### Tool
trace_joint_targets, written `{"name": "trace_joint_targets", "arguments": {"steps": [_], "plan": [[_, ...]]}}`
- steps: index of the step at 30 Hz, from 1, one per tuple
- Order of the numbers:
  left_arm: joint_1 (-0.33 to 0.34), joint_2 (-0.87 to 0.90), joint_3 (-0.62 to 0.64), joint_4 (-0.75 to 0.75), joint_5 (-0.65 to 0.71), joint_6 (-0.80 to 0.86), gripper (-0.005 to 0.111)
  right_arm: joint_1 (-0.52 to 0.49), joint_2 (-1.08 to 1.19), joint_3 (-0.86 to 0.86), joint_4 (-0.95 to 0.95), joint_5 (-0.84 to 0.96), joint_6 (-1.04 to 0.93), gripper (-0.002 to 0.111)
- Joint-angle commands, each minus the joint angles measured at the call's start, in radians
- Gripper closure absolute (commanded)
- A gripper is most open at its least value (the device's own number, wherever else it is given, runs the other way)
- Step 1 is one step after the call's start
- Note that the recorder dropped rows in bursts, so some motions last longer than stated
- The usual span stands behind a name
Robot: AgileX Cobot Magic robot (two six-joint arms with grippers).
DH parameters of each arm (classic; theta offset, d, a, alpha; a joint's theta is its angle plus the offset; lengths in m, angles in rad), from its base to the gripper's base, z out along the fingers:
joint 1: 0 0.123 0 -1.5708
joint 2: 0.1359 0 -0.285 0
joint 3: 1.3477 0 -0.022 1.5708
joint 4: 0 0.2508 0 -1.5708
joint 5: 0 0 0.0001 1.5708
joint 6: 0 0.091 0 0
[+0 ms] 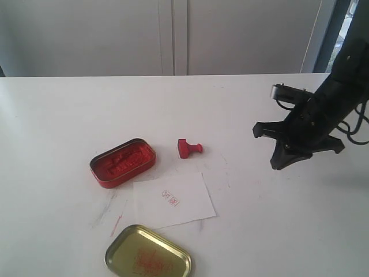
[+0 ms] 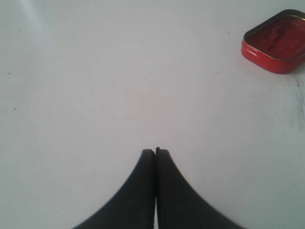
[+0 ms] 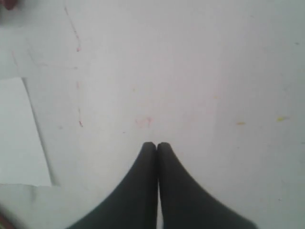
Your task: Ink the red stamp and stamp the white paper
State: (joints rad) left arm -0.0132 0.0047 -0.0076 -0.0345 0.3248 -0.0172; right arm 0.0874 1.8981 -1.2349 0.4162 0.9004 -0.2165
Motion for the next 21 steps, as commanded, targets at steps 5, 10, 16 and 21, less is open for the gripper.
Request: {"name": "trace_joint_targets", "arguments": {"steps": [5,10,16,21], "plan": [[0.002,-0.005,0.008,-0.002,0.008,-0.004,0.107,-0.027,-0.162,0.132,-0.126,-0.065,0.047,0.108],[0.002,-0.005,0.008,-0.002,0.008,-0.004,0.107,-0.122,-0.249,0.207,-0.130,-0.083,0.047,0.108],[0.002,-0.005,0.008,-0.002,0.008,-0.004,0.107,-0.246,-0.390,0.285,-0.167,-0.074,0.038,0.108],[0.002,-0.005,0.008,-0.002,0.008,-0.004,0.107,-0.292,-0.541,0.346,-0.229,-0.092,0.045,0.108]]}}
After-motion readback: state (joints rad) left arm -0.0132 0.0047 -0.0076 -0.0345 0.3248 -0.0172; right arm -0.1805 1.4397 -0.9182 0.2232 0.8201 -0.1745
